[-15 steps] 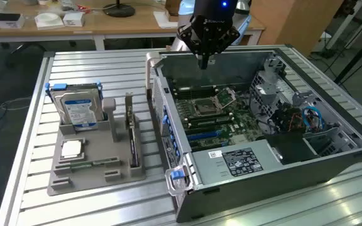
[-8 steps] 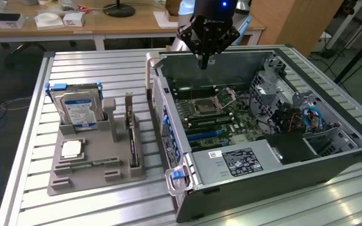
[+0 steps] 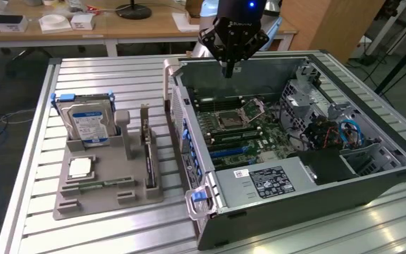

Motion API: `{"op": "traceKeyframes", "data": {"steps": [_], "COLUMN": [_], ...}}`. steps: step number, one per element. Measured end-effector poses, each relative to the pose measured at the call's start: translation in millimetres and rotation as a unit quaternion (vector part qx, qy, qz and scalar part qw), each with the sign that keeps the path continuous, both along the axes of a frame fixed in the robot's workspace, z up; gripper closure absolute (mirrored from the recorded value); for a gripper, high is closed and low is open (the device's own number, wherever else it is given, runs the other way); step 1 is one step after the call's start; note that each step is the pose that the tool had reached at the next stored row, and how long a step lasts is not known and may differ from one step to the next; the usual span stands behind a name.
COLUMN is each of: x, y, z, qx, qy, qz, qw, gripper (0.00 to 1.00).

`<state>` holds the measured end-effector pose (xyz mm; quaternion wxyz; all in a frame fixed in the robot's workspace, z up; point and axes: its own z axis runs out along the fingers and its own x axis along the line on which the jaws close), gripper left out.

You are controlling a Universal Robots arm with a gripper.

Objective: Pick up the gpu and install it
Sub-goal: 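Reach for the gpu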

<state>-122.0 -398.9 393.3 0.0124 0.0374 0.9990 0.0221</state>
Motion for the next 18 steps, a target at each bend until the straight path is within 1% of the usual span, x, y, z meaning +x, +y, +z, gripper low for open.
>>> {"op": "traceKeyframes", "data": {"steps": [3,18], "x": [-1.4,-18.2], "y": [0.0,0.0], "z": [-0.3,-2.2], "qx": [0.0000,0.0000], "qy": [0.0000,0.0000], "qz": [0.000,0.000], "qw": [1.0000,1.0000], "gripper": [0.89,0.89]}}
